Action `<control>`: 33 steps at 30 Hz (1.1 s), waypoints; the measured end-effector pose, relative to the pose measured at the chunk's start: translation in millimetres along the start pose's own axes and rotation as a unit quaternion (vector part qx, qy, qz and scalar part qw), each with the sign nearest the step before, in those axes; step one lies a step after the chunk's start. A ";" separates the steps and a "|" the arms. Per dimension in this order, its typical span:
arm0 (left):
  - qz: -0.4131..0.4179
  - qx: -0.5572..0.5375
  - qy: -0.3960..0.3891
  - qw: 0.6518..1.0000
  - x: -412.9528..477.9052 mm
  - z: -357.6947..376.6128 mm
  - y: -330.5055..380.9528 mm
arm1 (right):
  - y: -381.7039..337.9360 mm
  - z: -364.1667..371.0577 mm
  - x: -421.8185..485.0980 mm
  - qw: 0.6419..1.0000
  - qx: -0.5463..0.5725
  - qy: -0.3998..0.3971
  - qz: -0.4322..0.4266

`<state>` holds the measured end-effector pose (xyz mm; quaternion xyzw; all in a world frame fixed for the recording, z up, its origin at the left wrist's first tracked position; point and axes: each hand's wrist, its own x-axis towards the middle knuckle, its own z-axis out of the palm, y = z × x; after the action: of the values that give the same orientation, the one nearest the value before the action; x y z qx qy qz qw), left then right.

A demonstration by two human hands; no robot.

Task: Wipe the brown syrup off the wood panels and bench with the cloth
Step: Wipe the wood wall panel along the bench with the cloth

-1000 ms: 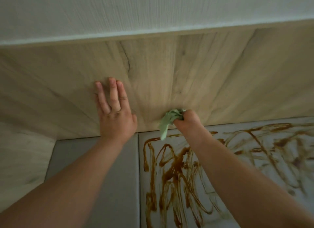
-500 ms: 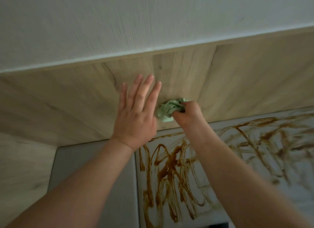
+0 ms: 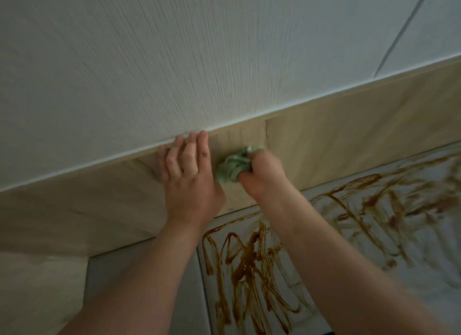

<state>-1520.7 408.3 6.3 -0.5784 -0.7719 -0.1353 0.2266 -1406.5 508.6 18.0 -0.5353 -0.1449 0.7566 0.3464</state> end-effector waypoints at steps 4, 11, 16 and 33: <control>0.032 0.019 0.013 0.999 -0.8 2.2 -9.0 | -40.0 0.5 6.9 0.991 0.012 0.090 -0.097; 0.035 0.033 -0.002 0.999 -1.1 14.6 -12.3 | 52.0 -41.9 98.1 0.983 0.086 0.140 0.078; 0.032 0.051 0.030 0.998 1.8 18.6 -12.3 | 108.4 -43.7 115.1 0.977 0.100 0.041 0.185; 0.046 0.055 0.144 0.987 6.9 54.4 -16.3 | 192.4 -60.0 199.8 0.943 0.264 -0.010 0.204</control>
<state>-1548.3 434.9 -36.2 -0.5746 -0.7099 -0.1641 0.3727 -1460.2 497.1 -260.4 -0.4350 0.1692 0.8274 0.3124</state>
